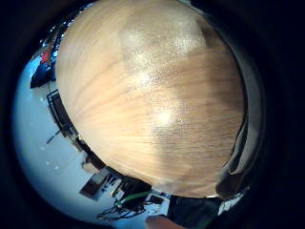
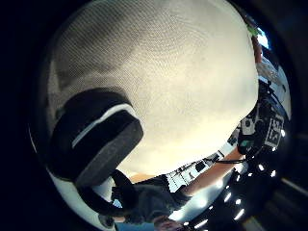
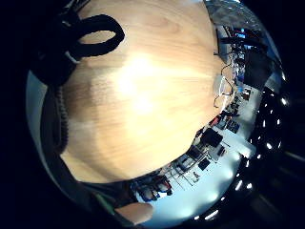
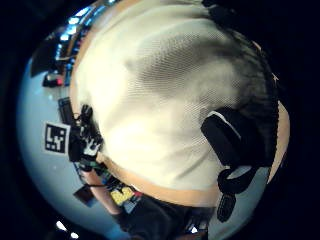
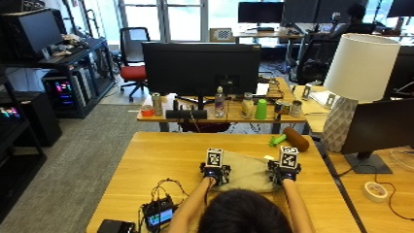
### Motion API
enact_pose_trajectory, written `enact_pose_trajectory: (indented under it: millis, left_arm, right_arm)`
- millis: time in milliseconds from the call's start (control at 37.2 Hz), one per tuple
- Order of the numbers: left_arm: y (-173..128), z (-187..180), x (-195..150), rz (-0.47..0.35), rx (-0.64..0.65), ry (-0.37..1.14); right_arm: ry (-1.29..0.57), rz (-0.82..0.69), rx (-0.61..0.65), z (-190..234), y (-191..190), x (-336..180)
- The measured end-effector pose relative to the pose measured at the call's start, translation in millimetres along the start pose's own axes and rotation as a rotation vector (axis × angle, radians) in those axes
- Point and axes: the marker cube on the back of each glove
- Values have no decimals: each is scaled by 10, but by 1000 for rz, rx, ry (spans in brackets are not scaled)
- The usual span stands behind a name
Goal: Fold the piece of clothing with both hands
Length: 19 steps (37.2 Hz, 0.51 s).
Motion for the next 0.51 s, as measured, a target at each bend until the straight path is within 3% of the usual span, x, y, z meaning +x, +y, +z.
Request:
enact_pose_trajectory:
  millis: [511]
  left_arm:
    - [1, 40, 0, 18, 7, 11]
  right_arm:
    - [-30, -25, 51, 140, -104, -89]
